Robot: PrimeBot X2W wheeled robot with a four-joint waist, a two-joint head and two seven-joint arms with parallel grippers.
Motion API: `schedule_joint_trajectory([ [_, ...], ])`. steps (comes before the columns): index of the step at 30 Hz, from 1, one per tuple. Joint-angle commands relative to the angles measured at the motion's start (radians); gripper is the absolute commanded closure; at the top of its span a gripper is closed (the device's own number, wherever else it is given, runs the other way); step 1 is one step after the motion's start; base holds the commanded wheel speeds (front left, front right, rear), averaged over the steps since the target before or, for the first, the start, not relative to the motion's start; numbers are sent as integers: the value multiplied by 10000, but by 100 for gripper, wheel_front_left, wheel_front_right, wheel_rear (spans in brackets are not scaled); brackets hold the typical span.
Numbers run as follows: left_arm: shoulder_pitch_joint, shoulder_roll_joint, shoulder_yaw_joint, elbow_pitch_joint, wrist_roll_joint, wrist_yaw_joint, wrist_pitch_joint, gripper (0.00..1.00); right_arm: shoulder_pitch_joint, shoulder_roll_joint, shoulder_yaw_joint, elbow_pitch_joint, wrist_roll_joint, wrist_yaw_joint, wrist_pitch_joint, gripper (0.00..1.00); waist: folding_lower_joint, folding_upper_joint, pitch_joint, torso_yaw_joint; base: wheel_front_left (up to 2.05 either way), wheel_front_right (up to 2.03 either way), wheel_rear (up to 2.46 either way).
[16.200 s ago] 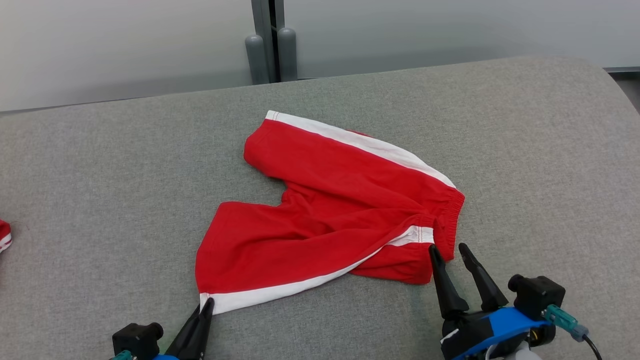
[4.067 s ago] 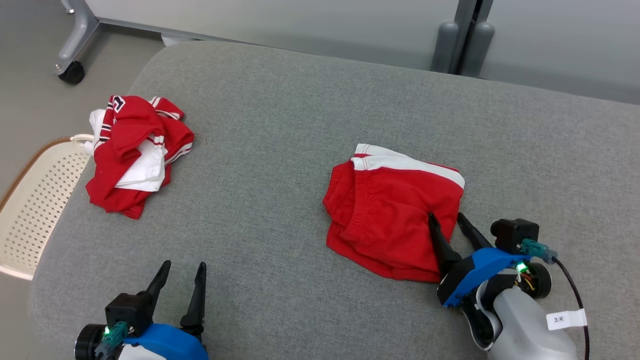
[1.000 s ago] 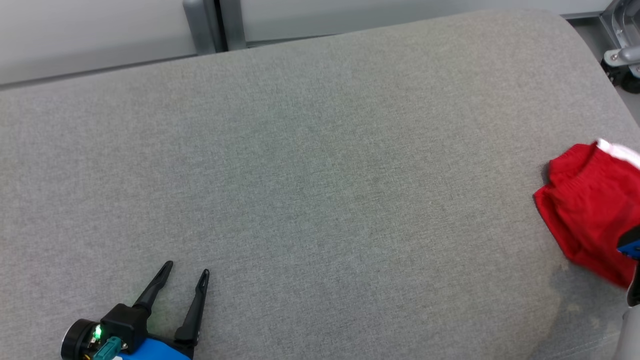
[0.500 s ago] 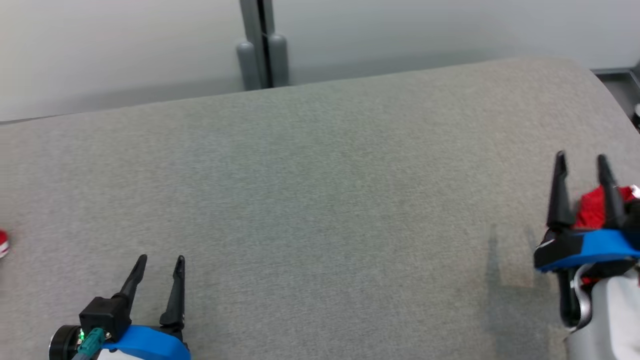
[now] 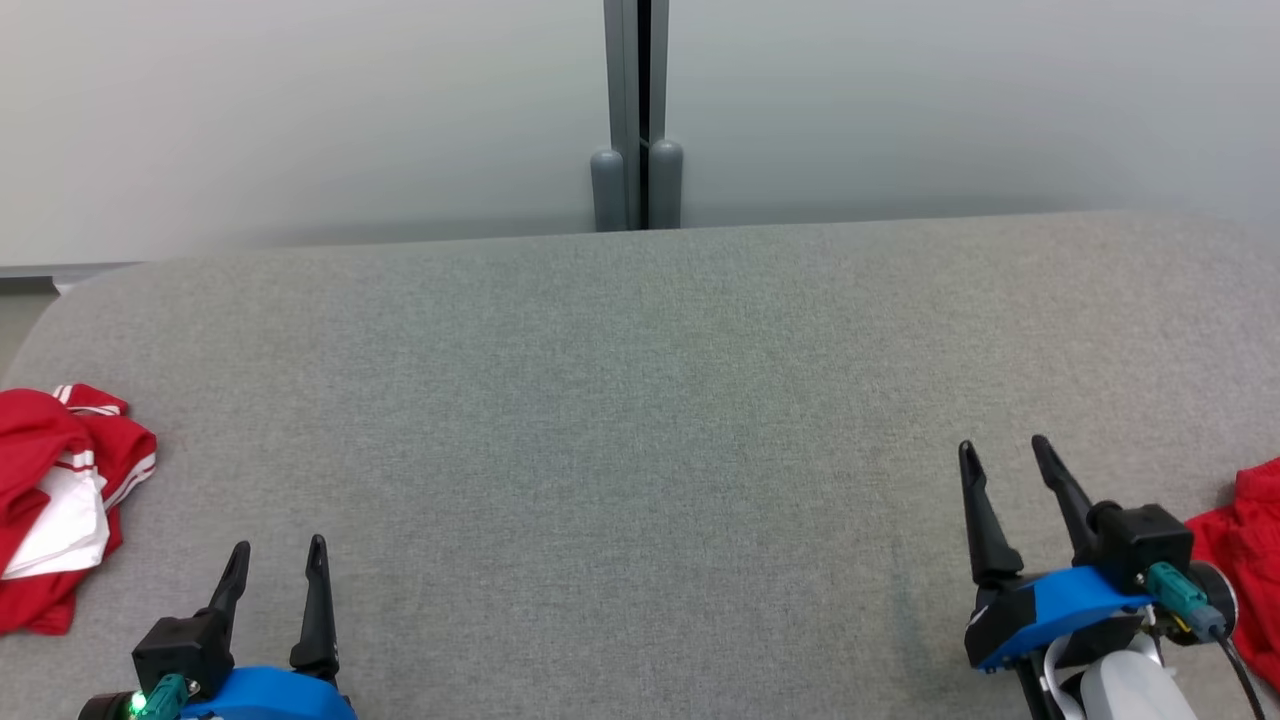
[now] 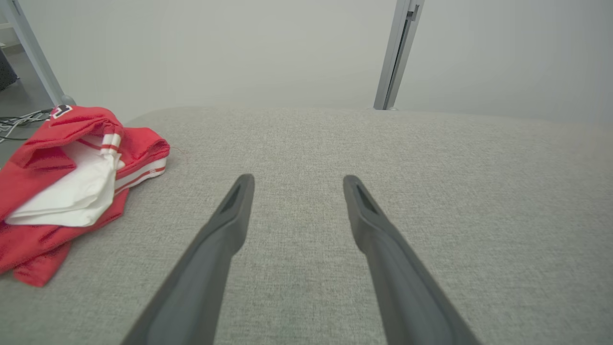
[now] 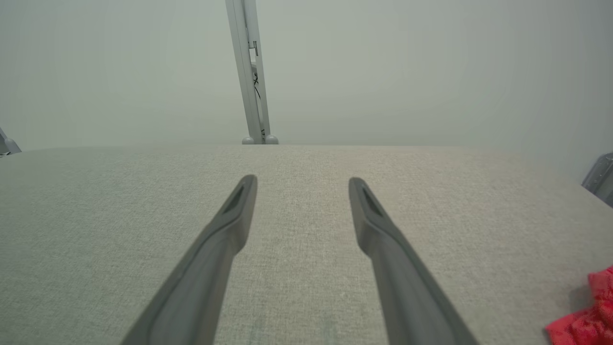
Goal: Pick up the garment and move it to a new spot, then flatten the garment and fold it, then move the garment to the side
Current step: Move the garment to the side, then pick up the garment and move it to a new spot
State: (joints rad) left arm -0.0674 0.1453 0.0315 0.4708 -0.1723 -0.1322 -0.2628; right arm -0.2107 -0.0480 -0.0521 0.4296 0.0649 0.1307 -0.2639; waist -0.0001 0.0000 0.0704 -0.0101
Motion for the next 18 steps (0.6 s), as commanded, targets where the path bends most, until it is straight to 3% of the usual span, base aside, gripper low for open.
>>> schedule_joint_trajectory([
  [1,44,-92,134,1,100,28,-24,0,230,-50,71,12,86,0,-4,0,1,0,-100,25,0,0,0],
  [18,546,-685,836,-72,691,28,-24,0,606,-49,421,56,342,0,-4,0,1,0,-817,-30,0,0,0],
])
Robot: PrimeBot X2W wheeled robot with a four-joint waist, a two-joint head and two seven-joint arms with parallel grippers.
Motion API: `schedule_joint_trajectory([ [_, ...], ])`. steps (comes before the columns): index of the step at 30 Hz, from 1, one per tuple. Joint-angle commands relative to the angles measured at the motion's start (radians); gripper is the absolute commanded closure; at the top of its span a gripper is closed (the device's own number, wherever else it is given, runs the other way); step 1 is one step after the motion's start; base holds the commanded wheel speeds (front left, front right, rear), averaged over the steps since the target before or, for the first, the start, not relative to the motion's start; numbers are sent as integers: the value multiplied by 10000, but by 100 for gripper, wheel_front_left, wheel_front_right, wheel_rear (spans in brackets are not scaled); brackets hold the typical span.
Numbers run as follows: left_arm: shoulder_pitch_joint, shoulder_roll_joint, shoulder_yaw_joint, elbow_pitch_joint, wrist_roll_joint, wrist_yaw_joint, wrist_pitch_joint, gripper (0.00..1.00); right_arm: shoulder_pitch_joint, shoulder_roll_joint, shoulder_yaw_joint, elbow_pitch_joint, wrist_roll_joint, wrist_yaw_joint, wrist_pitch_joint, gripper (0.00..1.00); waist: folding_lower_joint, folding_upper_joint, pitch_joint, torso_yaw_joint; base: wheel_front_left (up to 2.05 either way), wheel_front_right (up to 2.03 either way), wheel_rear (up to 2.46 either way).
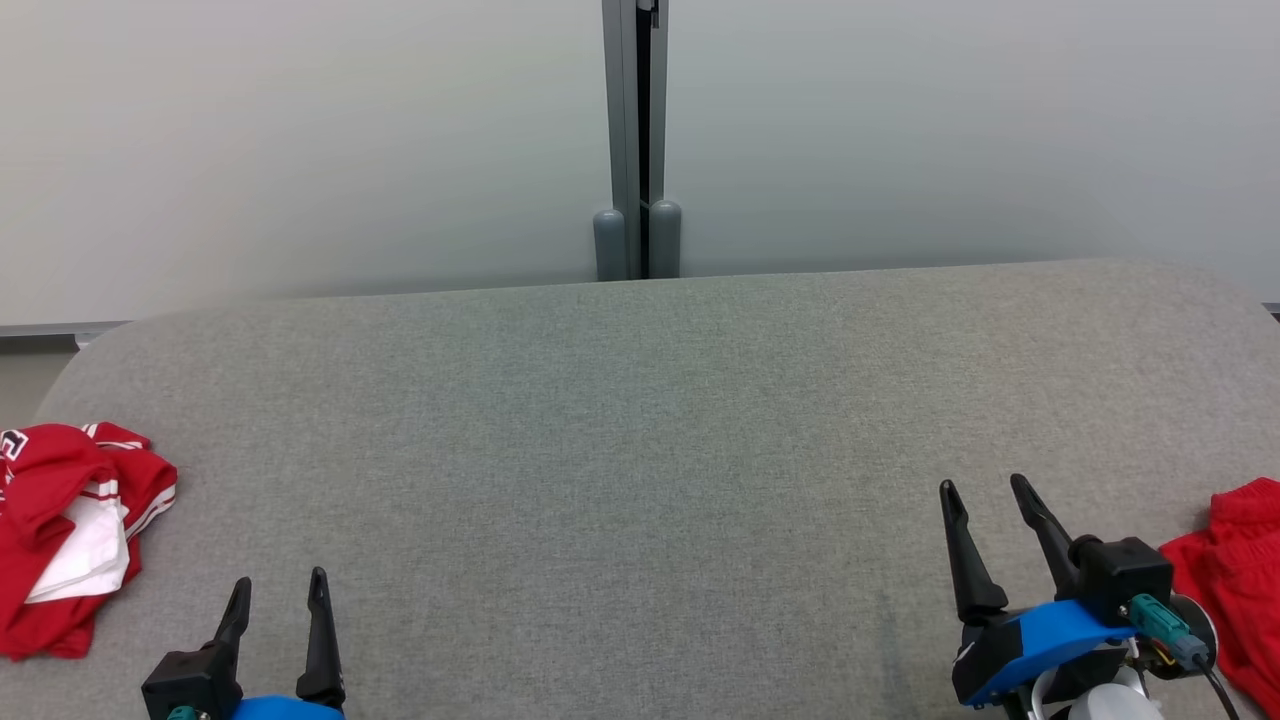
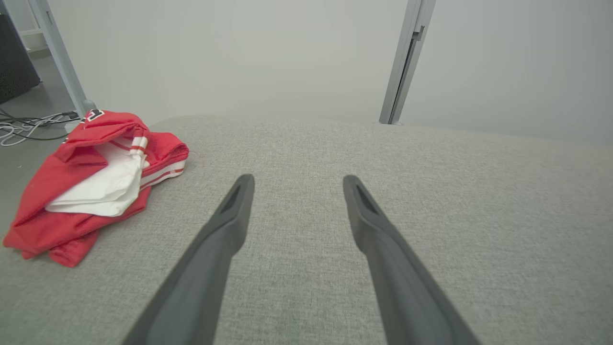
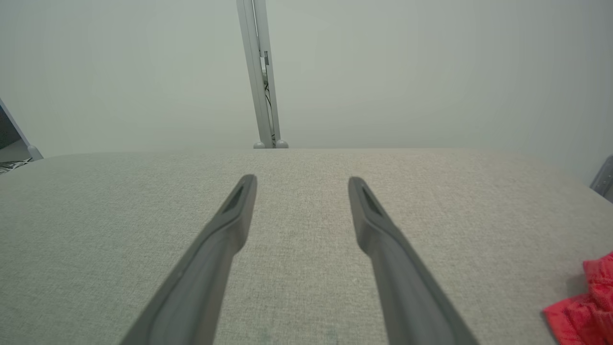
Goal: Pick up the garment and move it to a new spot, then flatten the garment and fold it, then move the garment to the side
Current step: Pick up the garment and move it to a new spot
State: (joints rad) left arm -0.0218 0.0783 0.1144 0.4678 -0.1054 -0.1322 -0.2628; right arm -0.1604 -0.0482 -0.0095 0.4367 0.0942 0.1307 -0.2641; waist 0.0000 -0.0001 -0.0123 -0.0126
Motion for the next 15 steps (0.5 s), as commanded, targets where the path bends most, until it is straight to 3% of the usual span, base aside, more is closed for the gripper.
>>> schedule_joint_trajectory([
  [1,101,-27,19,-38,36,28,-24,0,105,-47,-11,-19,57,0,-2,0,0,1,-8,10,0,0,0],
  [7,-12,-61,-25,-73,59,28,-22,0,208,-42,71,21,63,0,-2,0,0,1,49,474,0,0,0],
  [15,-109,101,122,5,-27,28,-22,0,193,-39,541,115,405,0,-2,0,0,1,193,2031,0,0,0],
])
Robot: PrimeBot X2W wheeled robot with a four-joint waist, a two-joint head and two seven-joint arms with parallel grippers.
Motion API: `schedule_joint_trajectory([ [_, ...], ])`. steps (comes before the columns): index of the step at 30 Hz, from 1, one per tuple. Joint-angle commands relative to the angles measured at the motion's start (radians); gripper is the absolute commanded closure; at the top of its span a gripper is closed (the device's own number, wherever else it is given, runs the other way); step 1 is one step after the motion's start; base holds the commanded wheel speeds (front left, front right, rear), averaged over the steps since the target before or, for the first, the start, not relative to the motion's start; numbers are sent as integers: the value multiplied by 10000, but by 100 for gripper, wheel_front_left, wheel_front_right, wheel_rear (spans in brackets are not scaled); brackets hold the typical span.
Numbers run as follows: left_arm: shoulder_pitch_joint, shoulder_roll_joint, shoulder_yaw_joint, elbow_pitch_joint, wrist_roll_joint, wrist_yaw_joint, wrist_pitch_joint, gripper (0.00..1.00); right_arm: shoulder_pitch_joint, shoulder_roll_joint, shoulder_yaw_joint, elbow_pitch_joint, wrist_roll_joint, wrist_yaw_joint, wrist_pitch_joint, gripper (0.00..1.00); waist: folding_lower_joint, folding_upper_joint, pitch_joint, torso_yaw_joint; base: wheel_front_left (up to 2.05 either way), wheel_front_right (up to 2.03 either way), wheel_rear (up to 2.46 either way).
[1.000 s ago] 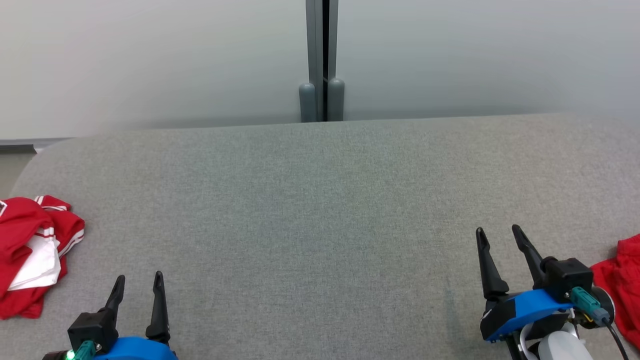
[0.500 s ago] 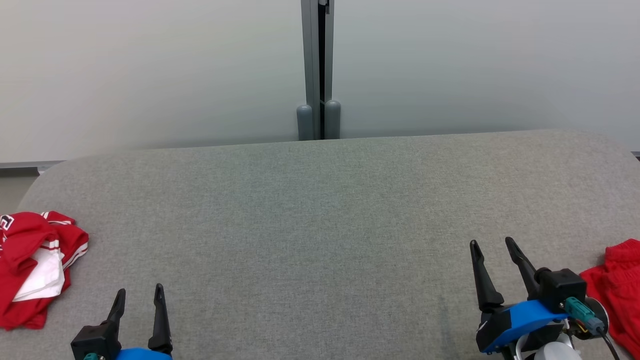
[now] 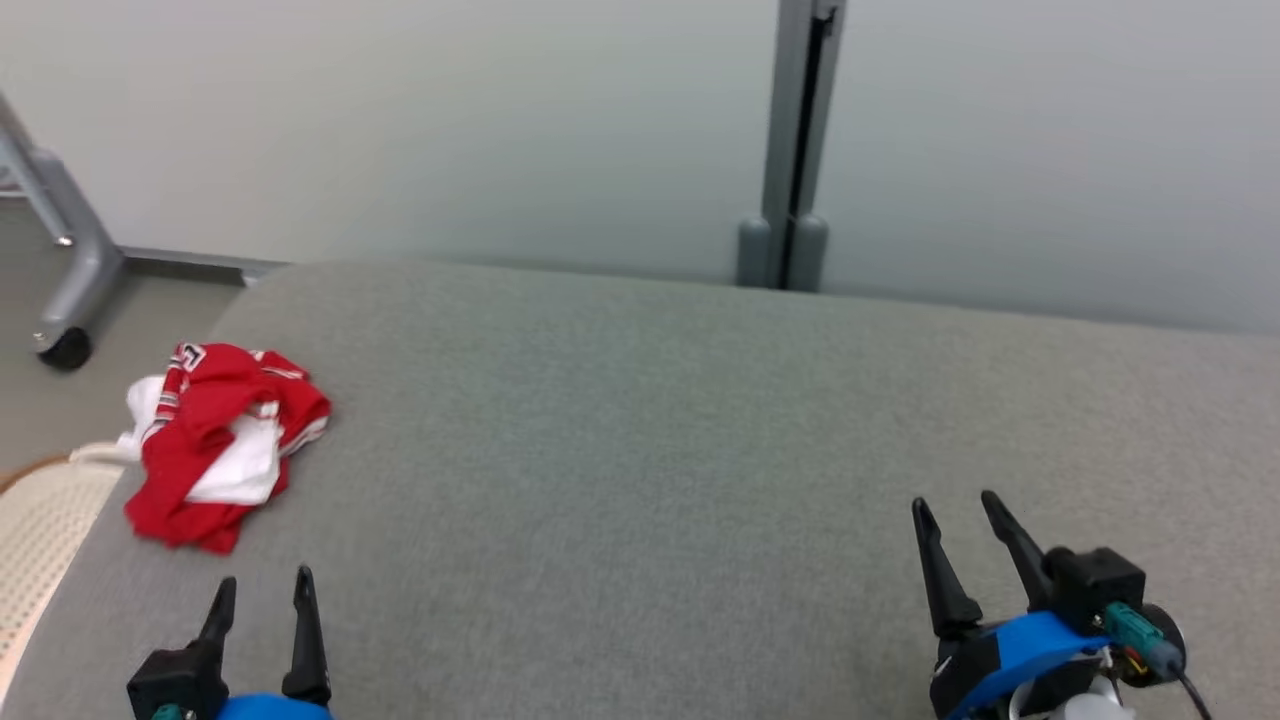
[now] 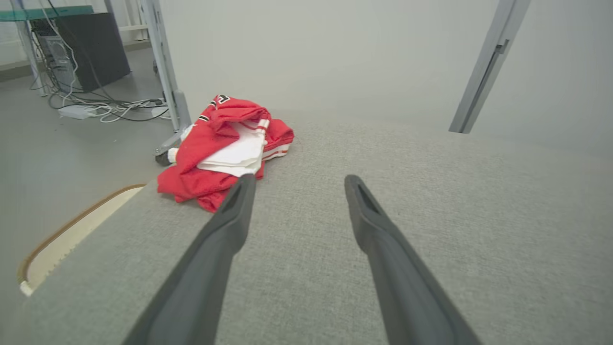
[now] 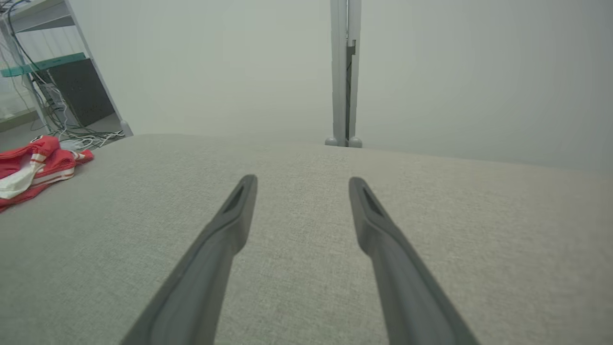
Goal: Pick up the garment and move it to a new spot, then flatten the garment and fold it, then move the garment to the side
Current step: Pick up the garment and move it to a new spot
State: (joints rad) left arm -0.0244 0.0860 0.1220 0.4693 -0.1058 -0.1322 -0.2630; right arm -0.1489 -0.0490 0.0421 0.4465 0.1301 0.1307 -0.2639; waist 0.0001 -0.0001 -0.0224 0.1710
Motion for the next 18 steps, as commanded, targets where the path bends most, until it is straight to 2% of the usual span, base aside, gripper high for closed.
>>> schedule_joint_trajectory([
  [1,-98,44,58,6,-24,28,-22,0,65,-33,54,30,48,0,-4,0,-1,1,304,439,0,0,0],
  [7,-203,234,287,172,-71,28,-22,0,-160,-36,324,199,218,0,-4,0,-1,1,381,1759,0,0,0],
  [12,-201,299,569,319,-97,28,-22,0,-311,-41,496,341,366,0,-4,0,-1,1,383,2540,0,0,0],
  [18,-249,305,823,412,-121,28,-22,0,-426,-42,608,517,444,0,-4,0,-1,1,410,2958,0,0,0],
])
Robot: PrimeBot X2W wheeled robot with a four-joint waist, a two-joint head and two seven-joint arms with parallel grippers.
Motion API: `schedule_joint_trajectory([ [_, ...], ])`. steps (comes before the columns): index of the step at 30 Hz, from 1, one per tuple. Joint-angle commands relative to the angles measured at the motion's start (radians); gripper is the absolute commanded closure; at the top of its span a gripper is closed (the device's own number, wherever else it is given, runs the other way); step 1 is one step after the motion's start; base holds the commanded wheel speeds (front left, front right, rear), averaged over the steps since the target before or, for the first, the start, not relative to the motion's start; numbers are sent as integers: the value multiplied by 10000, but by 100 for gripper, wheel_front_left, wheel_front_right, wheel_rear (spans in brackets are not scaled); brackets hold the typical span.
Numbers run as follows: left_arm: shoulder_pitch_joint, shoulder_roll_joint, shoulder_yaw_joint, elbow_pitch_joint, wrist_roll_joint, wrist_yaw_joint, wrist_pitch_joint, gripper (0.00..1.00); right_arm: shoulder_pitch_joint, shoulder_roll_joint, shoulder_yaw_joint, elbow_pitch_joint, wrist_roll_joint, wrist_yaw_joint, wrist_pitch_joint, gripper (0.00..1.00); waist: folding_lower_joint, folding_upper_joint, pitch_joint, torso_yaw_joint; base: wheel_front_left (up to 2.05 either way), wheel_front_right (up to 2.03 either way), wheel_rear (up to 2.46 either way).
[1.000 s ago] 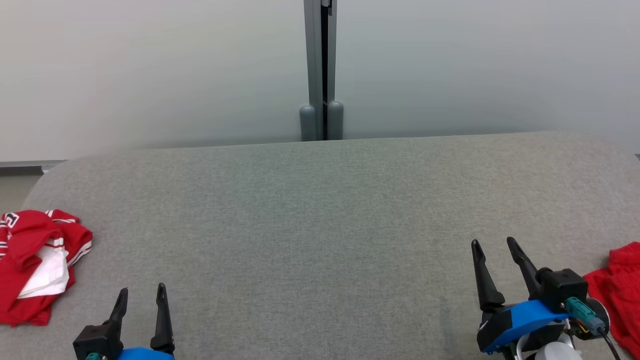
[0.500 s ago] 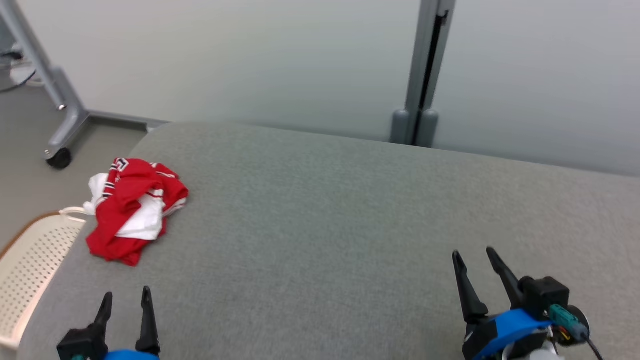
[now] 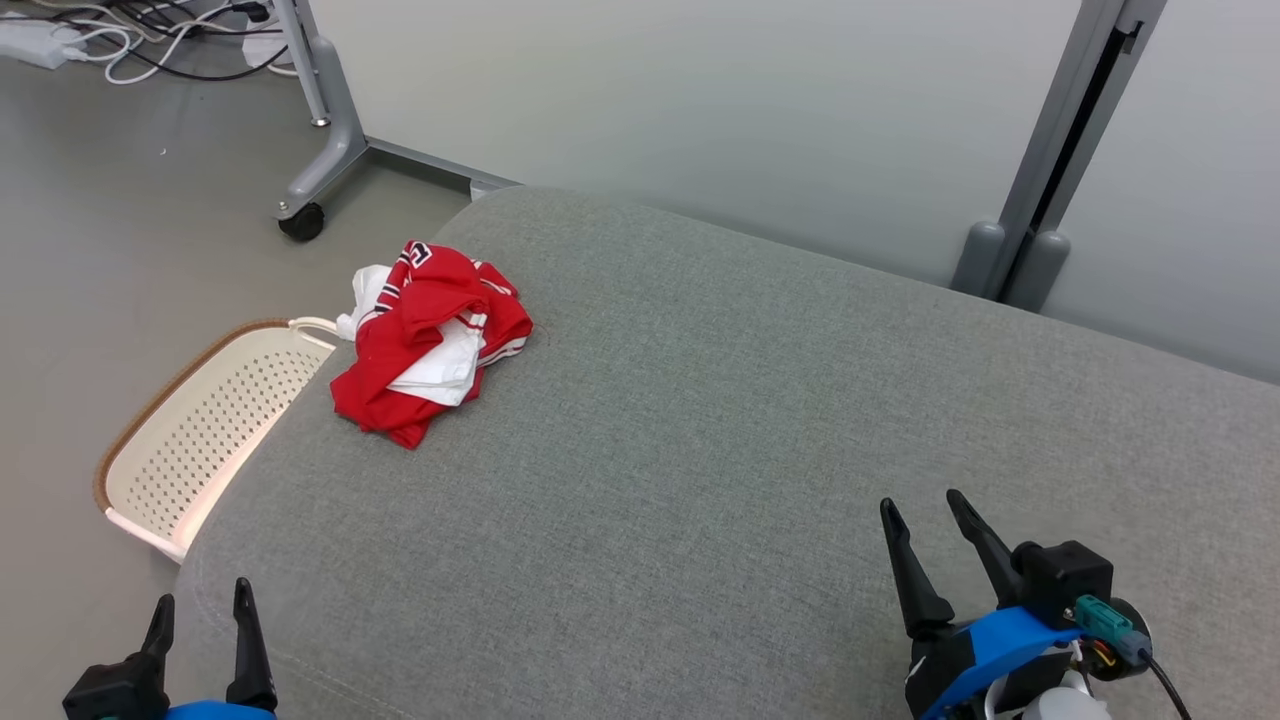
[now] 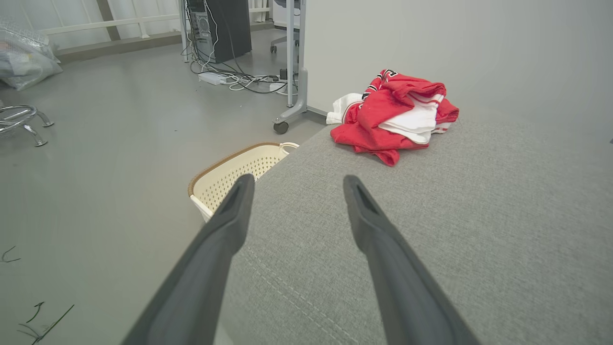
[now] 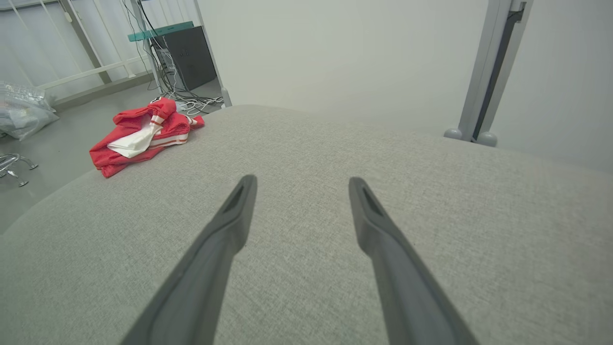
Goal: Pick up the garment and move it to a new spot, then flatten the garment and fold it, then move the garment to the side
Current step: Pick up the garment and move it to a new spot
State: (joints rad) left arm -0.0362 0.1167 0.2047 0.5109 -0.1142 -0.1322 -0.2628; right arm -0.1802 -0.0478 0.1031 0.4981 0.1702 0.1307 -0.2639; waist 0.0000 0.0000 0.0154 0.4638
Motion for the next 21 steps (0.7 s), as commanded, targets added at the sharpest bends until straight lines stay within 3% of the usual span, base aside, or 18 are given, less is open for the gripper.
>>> schedule_joint_trajectory([
  [1,-120,-1,21,-2,-60,28,-24,0,-135,-54,42,13,58,0,-4,0,0,0,54,12,0,0,0],
  [9,-766,378,-71,299,-505,28,-24,0,-533,-54,487,-209,-253,0,-4,0,0,0,688,-756,0,0,0],
  [15,-2106,1198,-354,934,-1342,28,-22,0,-1030,-53,902,-726,-558,0,-5,0,0,0,1804,-1561,0,0,0],
  [21,-3593,2380,-995,1740,-2193,28,-27,0,-1526,-46,1297,-1367,-735,0,-4,0,0,0,3038,-2301,0,0,0],
])
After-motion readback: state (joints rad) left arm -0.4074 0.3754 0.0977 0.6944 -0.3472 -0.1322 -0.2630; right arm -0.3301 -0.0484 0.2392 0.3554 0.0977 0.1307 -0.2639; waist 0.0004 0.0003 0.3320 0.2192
